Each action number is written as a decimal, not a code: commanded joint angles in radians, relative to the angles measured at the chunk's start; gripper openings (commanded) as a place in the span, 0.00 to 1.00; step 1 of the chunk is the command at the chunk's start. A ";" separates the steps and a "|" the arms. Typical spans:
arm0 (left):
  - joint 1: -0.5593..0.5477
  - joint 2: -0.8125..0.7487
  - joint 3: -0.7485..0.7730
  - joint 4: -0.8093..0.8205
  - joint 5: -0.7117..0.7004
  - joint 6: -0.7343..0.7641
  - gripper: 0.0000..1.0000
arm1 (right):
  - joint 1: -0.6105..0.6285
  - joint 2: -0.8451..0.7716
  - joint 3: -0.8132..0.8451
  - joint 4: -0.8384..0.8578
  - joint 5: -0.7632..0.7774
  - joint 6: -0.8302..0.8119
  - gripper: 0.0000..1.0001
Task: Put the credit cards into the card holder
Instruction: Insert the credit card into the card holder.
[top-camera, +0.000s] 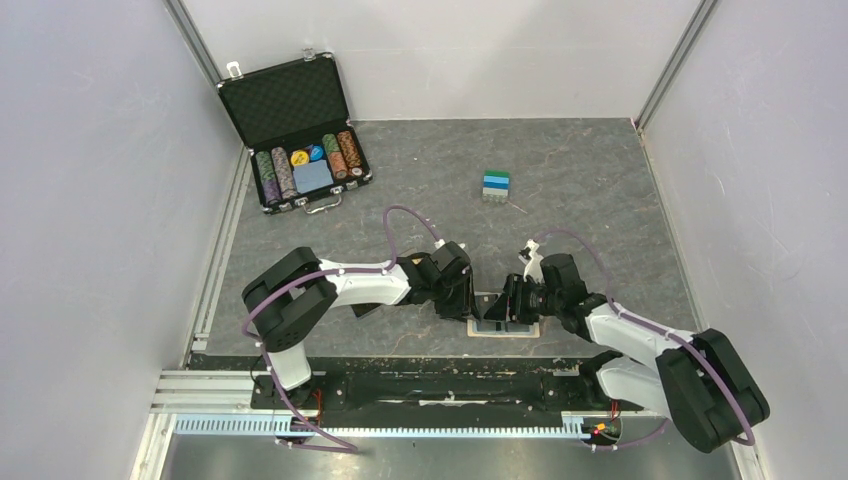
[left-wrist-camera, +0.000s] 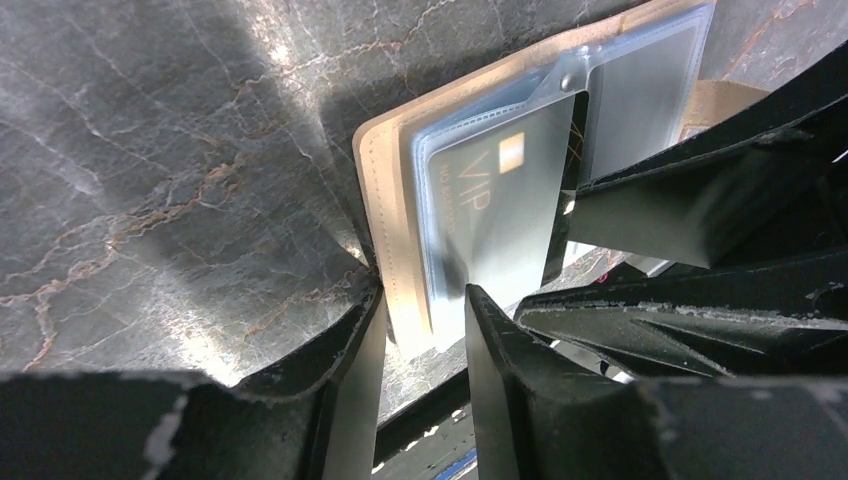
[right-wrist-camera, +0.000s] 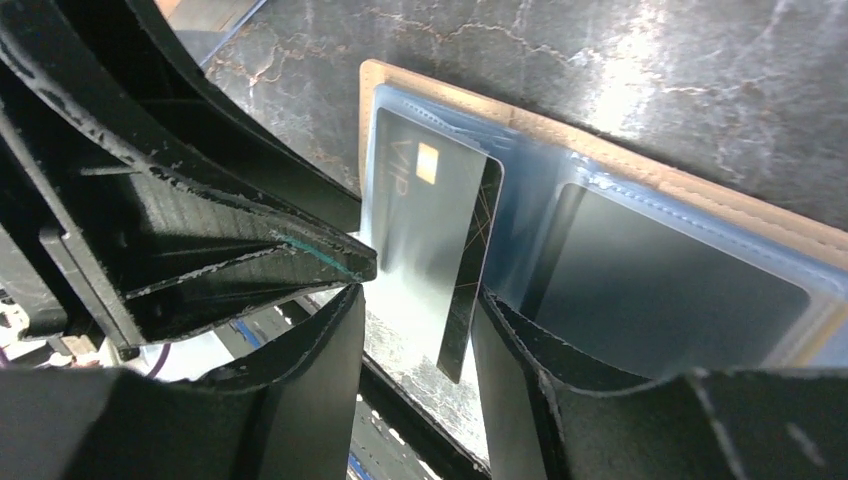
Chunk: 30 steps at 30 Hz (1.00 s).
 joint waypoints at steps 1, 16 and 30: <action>-0.008 0.004 -0.011 0.078 0.015 -0.046 0.40 | 0.013 0.026 -0.057 0.101 -0.062 0.050 0.45; -0.010 -0.118 0.010 -0.131 -0.097 0.026 0.45 | 0.023 -0.062 -0.033 -0.063 0.033 0.015 0.54; -0.009 -0.254 -0.075 -0.221 -0.082 -0.002 0.65 | 0.033 -0.291 0.045 -0.388 0.177 -0.055 0.94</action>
